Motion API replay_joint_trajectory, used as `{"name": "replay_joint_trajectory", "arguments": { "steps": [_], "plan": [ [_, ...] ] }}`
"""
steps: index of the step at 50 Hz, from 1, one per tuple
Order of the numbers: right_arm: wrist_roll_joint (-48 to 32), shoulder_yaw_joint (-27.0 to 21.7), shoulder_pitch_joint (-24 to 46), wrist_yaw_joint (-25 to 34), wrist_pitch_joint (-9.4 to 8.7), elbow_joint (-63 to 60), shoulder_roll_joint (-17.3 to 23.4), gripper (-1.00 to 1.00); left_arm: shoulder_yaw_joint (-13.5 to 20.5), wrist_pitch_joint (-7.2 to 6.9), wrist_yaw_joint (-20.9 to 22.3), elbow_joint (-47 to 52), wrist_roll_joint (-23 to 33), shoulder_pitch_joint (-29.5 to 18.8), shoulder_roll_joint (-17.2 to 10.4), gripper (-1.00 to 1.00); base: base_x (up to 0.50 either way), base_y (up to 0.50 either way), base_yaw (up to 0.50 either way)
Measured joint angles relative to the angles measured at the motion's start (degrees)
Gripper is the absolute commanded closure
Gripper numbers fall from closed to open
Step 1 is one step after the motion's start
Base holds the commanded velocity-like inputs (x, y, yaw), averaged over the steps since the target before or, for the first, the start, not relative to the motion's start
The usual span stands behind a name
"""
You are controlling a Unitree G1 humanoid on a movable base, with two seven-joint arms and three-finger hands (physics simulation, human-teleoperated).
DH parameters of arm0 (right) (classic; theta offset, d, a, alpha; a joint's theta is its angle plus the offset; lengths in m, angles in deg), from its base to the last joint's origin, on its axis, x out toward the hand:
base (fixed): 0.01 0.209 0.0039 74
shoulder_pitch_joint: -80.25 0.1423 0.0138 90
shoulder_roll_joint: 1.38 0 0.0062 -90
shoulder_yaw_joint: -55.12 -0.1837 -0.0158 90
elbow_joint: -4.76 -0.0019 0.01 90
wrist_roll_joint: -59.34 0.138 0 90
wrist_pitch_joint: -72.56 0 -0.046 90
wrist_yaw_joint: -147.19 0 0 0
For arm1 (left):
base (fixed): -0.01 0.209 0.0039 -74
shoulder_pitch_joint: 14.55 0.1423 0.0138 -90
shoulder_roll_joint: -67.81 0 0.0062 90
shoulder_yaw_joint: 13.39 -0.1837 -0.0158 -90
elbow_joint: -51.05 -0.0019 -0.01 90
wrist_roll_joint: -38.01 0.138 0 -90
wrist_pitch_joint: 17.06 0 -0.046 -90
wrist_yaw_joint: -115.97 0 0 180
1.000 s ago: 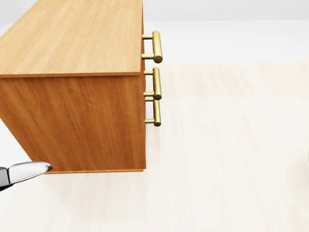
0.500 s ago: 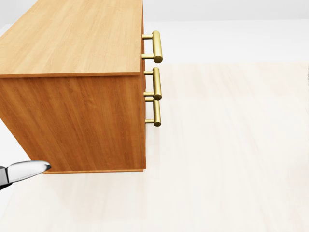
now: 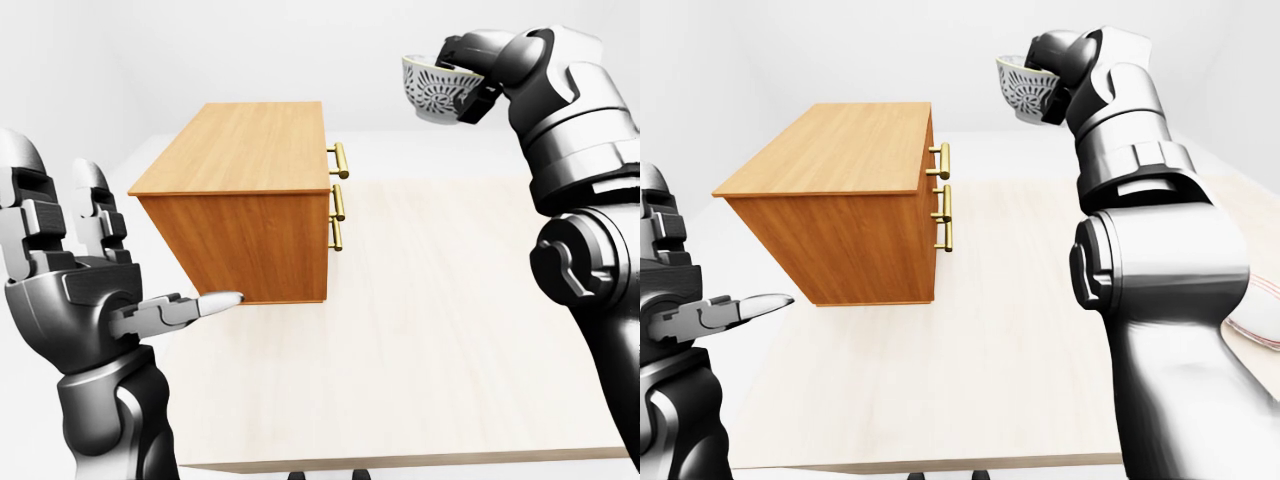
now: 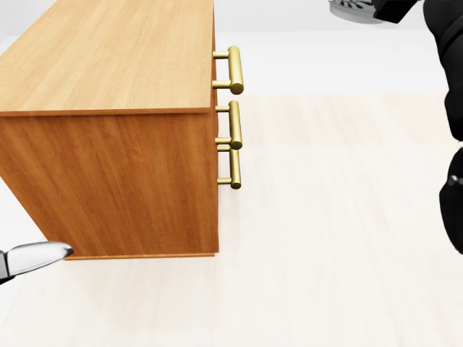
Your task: Put the bowl on top of the cabinet.
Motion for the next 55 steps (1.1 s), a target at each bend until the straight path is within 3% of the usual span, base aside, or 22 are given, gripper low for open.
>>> {"name": "replay_joint_trajectory", "arguments": {
  "steps": [22,37,55],
  "plan": [
    [1.67,-0.49,6.74,-5.35,0.0,0.96,-13.37,1.0,0.64,0.0,-0.11,0.02,-0.74,-0.18,-0.16,-1.0,0.0,0.0,0.0],
    [5.21,-0.46,8.37,-7.86,0.0,0.89,-18.45,1.0,0.78,0.0,-0.24,0.07,-1.15,-0.05,-0.19,-1.0,0.0,0.0,0.0],
    [8.75,-0.08,6.77,-4.47,0.0,0.84,-22.46,1.0,0.78,0.0,-0.29,-0.14,-1.33,0.03,-0.17,-1.0,0.0,0.0,0.0]
  ]
}}
